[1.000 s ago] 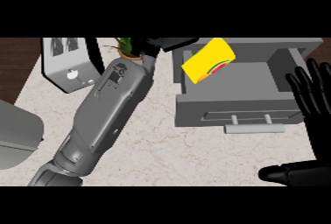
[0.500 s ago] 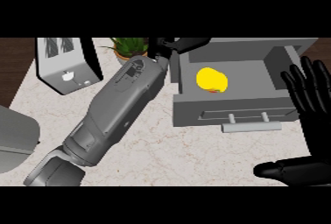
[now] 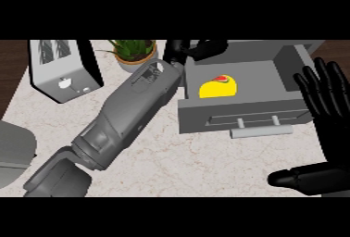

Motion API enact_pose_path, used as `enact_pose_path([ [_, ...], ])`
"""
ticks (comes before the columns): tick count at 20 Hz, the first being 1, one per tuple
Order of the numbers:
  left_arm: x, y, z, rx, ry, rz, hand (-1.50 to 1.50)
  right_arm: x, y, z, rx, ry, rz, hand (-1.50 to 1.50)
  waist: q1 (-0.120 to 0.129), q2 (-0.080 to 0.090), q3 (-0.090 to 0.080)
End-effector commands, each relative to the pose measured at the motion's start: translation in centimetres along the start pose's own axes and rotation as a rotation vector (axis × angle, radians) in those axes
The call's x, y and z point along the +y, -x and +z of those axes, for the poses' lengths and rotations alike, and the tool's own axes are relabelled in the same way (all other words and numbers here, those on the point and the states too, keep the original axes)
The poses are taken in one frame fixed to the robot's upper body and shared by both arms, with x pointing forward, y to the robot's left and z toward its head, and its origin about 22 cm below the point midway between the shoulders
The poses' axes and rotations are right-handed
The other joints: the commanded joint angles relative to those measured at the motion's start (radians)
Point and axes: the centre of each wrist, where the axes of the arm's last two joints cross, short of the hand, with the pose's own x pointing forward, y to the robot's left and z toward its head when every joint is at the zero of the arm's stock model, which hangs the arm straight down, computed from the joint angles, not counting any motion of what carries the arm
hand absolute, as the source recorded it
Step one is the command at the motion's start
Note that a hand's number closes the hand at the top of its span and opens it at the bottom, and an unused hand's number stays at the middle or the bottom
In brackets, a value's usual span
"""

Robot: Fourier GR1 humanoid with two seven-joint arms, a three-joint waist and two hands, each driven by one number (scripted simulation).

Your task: Pick up the cup, place it into the drawer and close the drawer

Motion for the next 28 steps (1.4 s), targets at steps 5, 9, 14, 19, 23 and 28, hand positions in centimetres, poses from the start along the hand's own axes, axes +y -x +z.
enact_pose_path([
  [5, -0.7, 1.1, 0.6, 0.036, 0.035, -0.15, 1.5, 1.3, 0.0, -0.6, -0.003, -0.024, -0.022, -1.5, -0.026, 0.004, 0.001],
  [9, -0.8, 0.4, -0.1, 0.058, 0.028, -0.188, -1.5, 1.1, 0.5, -0.5, -0.034, -0.036, -0.039, -1.5, -0.034, 0.01, 0.001],
  [14, -1.0, 0.2, 0.0, 0.025, 0.024, -0.093, -1.5, 1.4, -0.9, -1.2, -0.032, -0.056, -0.037, -1.5, -0.043, 0.011, 0.0],
  [19, -2.0, -0.6, 0.6, -0.019, 0.011, 0.023, -1.5, 0.7, 0.1, -0.3, -0.029, -0.061, -0.113, -1.5, -0.025, 0.0, 0.0],
  [23, -1.3, -1.0, 0.1, -0.09, 0.037, 0.158, -1.5, 0.8, -0.2, -0.4, -0.006, -0.046, -0.119, -1.5, 0.036, -0.009, -0.001],
  [28, -1.1, -0.5, 0.7, -0.061, 0.025, 0.227, -1.5, 1.2, -1.8, 2.0, -0.029, -0.095, -0.092, 1.5, 0.059, -0.017, -0.001],
])
